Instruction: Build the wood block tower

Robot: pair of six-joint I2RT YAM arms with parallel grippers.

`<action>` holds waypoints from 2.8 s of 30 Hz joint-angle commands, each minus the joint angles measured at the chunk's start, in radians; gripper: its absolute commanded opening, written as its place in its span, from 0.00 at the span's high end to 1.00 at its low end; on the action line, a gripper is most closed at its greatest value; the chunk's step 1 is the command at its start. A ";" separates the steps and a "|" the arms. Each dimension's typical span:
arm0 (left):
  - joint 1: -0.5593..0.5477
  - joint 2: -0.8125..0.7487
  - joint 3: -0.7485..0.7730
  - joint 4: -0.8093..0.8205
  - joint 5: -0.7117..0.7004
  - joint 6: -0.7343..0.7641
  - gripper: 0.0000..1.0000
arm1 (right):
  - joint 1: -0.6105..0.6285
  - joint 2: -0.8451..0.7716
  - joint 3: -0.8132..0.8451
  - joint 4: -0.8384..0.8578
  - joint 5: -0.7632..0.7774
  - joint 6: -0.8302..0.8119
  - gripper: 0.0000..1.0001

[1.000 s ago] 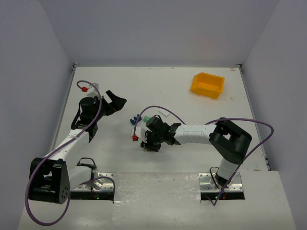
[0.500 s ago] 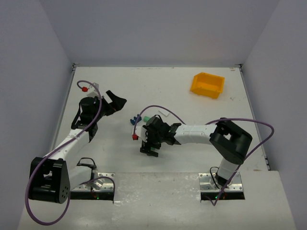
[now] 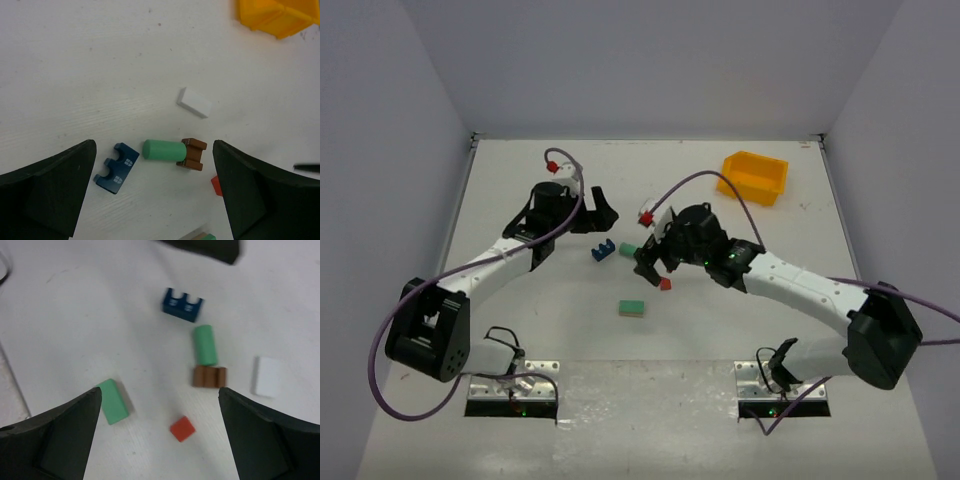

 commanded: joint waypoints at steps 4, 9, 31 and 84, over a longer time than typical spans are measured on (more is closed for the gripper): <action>-0.057 0.156 0.139 -0.194 -0.120 0.165 0.00 | -0.187 -0.083 -0.133 -0.005 -0.056 0.218 0.01; -0.069 0.279 0.282 -0.369 -0.115 0.216 0.02 | -0.204 -0.091 -0.160 0.018 -0.081 0.207 0.01; -0.124 0.366 0.266 -0.435 -0.140 0.320 0.37 | -0.246 -0.070 -0.214 0.080 -0.087 0.175 0.01; -0.247 -0.105 -0.085 0.235 0.191 0.110 0.99 | -0.150 0.031 -0.206 0.720 -0.064 0.813 0.15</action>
